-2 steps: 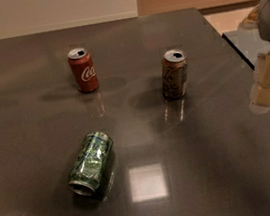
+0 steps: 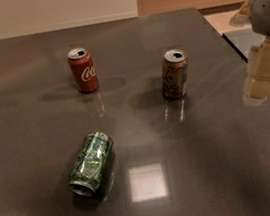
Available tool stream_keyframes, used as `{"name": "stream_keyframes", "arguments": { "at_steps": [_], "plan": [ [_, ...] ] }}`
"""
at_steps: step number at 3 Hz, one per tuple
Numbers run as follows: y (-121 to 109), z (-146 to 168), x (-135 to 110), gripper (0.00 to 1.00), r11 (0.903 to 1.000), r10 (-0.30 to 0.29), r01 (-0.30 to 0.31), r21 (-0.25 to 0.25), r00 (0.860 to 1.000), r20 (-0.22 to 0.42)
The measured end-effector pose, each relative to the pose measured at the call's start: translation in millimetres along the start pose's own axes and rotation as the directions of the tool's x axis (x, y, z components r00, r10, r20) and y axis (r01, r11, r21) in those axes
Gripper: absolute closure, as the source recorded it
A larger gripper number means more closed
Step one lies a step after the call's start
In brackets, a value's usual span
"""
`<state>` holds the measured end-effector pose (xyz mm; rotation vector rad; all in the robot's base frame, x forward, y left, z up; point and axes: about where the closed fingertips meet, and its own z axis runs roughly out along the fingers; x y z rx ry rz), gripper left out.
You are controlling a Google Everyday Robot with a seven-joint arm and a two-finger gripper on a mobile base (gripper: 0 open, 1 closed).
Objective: Place green can upright
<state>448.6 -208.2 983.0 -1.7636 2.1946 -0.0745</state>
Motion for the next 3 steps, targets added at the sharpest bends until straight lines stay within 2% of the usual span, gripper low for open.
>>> {"name": "stream_keyframes", "arguments": {
  "at_steps": [1, 2, 3],
  "plan": [
    [-1, 6, -35, 0.00, 0.9951, -0.097, 0.097, -0.015, 0.994, 0.047],
    [8, 18, -80, 0.00, 0.9712, -0.233, 0.237, -0.024, 0.967, 0.106],
    [21, 34, -121, 0.00, 0.9222, -0.374, 0.385, -0.040, 0.914, 0.159]
  ]
}}
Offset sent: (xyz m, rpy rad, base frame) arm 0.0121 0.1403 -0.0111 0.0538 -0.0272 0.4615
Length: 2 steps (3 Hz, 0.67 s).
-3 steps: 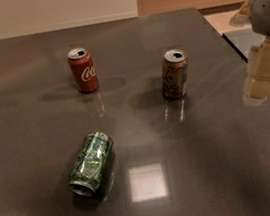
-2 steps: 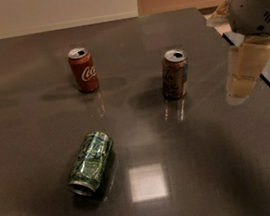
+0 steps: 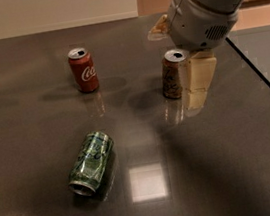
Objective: Place green can upright
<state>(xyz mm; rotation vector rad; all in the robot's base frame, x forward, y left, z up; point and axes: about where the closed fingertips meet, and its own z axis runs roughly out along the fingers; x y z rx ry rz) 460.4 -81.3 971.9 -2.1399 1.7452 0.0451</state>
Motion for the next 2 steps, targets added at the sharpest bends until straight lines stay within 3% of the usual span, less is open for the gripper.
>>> {"name": "stream_keyframes", "arguments": {
  "at_steps": [1, 2],
  "plan": [
    [-2, 22, -38, 0.00, 0.9865, -0.159, 0.161, -0.033, 0.986, 0.055],
    [1, 42, -73, 0.00, 0.9439, -0.315, 0.323, -0.071, 0.943, 0.106]
  ]
}}
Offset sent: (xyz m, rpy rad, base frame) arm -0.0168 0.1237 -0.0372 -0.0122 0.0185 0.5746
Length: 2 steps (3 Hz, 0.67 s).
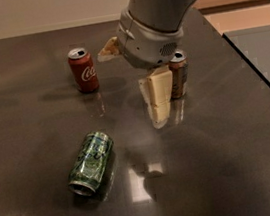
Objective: Place green can upright
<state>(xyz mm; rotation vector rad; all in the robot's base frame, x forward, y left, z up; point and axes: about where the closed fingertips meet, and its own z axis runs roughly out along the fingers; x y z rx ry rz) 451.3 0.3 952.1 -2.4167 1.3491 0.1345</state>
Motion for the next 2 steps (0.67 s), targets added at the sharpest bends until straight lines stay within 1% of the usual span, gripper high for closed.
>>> {"name": "stream_keyframes", "arguments": {
  "at_steps": [1, 2],
  "plan": [
    [-1, 19, -28, 0.00, 0.9883, -0.146, 0.147, -0.042, 0.989, 0.029],
    [5, 38, -54, 0.00, 0.9549, -0.282, 0.285, -0.085, 0.958, 0.048]
  ]
}}
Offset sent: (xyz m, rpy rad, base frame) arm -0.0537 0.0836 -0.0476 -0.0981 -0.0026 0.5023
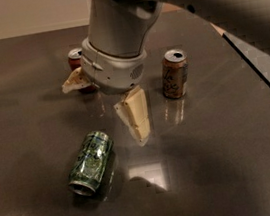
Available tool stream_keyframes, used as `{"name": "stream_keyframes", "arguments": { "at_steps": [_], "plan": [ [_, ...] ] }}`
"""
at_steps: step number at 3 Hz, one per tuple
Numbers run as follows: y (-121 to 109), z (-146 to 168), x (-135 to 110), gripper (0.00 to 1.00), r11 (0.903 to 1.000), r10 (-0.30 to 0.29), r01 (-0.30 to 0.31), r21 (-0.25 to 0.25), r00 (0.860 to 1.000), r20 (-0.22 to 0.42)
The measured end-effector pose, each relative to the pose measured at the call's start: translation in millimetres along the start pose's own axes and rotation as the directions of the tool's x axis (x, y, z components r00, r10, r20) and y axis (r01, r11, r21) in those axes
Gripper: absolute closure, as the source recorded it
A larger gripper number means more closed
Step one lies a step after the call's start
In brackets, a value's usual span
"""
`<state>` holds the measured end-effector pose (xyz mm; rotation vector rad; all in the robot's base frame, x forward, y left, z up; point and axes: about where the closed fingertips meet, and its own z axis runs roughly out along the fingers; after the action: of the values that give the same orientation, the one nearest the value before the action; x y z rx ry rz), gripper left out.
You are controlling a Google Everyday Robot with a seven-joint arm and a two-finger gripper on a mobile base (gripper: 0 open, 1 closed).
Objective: Place green can upright
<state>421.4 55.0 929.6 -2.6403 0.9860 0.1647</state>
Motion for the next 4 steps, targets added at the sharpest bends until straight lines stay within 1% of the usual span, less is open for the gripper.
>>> {"name": "stream_keyframes", "arguments": {
  "at_steps": [1, 2, 3, 4],
  "plan": [
    [2, 23, -21, 0.00, 0.9881, -0.142, 0.141, -0.061, 0.990, -0.001],
    [8, 41, -35, 0.00, 0.9595, -0.264, 0.261, -0.105, 0.965, -0.007],
    [14, 56, -46, 0.00, 0.9238, -0.361, 0.357, -0.138, 0.933, -0.004],
    [20, 70, -48, 0.00, 0.8943, -0.420, 0.412, -0.175, 0.907, -0.012]
  ]
}}
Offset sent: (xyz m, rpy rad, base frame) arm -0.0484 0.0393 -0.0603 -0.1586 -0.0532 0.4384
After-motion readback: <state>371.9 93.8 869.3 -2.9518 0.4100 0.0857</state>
